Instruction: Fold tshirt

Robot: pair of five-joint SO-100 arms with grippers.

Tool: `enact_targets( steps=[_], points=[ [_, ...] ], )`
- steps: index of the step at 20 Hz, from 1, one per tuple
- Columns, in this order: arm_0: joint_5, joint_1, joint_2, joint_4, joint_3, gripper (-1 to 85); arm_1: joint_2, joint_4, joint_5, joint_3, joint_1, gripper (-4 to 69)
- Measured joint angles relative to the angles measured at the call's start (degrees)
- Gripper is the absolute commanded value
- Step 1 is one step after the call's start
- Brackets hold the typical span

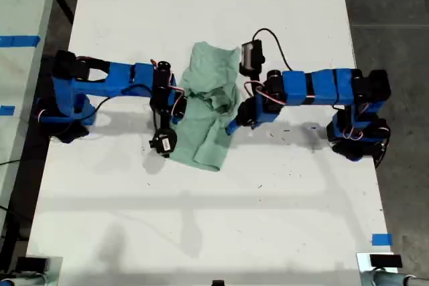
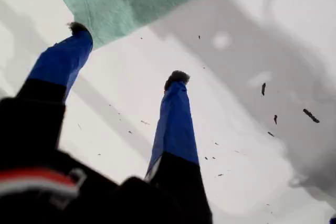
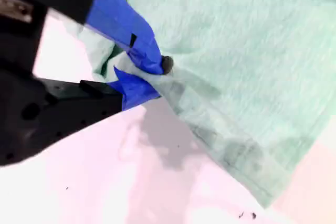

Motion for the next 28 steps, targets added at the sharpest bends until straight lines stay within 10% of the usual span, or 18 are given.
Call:
enact_targets(
  steps=[6,11,21,28],
  points=[
    [7.65,0.53,-17.84,-4.83,-19.51,4.4,8.88,-1.23,0.88,8.79,0.18,26.6],
    [9.4,-0.35,-28.12,-8.96,-22.5,28.8,12.22,-1.58,1.76,11.51,0.35,26.5],
    [4.13,1.93,-2.64,16.61,-17.05,27.6,17.05,-2.29,3.25,16.61,0.35,26.5],
    [-2.9,6.94,16.0,18.9,-0.53,27.5,17.05,0.0,8.79,16.52,-5.54,26.6]
  ],
)
